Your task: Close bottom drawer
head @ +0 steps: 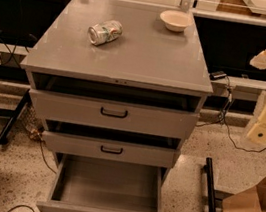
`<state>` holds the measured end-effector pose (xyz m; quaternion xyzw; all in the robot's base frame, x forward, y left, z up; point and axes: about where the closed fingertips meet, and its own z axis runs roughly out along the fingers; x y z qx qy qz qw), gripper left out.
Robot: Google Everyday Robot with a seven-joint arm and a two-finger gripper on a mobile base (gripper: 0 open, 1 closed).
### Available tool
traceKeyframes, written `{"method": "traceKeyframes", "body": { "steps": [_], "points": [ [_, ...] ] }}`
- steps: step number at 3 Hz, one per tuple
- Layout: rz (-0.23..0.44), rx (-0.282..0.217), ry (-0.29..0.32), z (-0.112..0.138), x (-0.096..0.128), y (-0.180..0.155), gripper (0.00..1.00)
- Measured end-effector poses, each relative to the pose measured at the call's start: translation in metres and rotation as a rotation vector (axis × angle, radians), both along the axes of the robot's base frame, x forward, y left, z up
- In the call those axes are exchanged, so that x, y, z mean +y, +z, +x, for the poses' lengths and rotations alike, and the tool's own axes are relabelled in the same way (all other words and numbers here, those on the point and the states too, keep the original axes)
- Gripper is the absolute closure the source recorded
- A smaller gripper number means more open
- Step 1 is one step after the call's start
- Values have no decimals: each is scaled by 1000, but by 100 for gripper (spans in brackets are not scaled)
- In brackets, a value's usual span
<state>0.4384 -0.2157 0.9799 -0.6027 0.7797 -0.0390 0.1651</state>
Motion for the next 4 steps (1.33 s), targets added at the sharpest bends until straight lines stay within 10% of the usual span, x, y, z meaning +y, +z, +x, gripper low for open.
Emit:
{"method": "traceKeyframes", "body": {
  "steps": [2, 4],
  "points": [
    [19, 18, 3, 1, 4, -16, 0],
    [207, 147, 35, 7, 45, -140, 0]
  ]
}}
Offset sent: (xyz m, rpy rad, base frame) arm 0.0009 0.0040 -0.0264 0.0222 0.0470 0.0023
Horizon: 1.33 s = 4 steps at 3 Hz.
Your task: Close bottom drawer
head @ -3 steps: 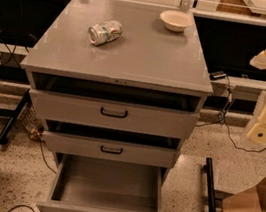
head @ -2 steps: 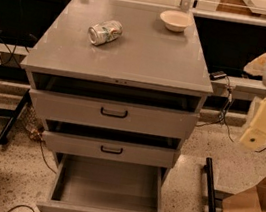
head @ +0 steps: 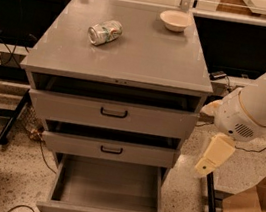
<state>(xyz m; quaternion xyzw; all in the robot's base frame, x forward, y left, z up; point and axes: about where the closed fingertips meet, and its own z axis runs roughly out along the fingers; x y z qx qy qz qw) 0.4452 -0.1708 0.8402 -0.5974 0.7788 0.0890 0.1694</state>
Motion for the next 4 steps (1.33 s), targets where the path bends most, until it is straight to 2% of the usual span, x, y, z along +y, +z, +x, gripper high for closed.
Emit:
{"method": "traceKeyframes", "body": {
  "steps": [1, 2, 3, 4],
  "points": [
    [-6, 17, -12, -2, 3, -18, 0],
    [-66, 113, -72, -15, 5, -91, 0],
    [-34, 238, -131, -41, 8, -183, 0],
    [25, 315, -169, -51, 19, -255, 0]
  ]
}}
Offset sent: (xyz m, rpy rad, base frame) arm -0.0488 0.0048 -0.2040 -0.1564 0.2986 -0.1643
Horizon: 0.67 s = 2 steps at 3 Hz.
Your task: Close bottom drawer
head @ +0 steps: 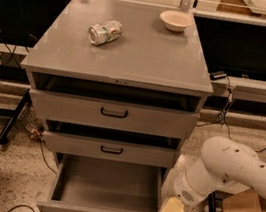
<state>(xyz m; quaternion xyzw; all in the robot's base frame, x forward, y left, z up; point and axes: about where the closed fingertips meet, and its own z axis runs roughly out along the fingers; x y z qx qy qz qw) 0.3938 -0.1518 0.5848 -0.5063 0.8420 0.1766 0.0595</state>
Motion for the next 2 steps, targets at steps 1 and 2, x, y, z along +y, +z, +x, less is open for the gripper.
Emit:
{"method": "traceKeyframes", "body": {
  "steps": [1, 2],
  "points": [
    [55, 77, -15, -3, 19, -72, 0],
    [55, 77, -15, -3, 19, -72, 0]
  ]
}}
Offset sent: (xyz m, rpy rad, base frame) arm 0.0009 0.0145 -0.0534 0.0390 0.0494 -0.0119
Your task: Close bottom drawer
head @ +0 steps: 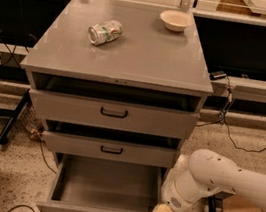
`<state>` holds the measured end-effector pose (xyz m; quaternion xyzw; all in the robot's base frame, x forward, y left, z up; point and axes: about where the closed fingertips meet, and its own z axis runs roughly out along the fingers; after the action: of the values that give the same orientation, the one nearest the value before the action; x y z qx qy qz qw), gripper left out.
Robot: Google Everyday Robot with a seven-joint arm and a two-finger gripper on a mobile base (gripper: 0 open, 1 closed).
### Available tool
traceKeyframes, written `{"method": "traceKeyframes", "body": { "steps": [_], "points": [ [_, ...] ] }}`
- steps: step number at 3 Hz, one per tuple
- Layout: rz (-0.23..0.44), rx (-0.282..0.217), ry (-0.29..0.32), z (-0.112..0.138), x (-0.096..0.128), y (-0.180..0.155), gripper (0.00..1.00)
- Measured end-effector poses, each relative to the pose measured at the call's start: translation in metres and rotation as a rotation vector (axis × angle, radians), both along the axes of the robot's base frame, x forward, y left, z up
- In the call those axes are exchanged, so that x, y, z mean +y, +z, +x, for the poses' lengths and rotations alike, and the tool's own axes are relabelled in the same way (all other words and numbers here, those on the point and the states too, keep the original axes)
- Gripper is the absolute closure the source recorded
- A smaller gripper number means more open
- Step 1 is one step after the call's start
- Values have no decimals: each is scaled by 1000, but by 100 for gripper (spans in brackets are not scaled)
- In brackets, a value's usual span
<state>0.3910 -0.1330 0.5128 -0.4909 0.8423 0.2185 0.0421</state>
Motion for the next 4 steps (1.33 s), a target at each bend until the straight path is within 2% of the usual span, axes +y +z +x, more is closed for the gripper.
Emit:
{"method": "traceKeyframes", "body": {
  "steps": [1, 2, 3, 4],
  "points": [
    [-38, 39, -71, 2, -13, -48, 0],
    [-45, 74, -175, 5, -37, -119, 0],
    [-40, 120, -233, 1, -46, -174, 16],
    [-20, 159, -283, -2, -52, -220, 40]
  ]
}}
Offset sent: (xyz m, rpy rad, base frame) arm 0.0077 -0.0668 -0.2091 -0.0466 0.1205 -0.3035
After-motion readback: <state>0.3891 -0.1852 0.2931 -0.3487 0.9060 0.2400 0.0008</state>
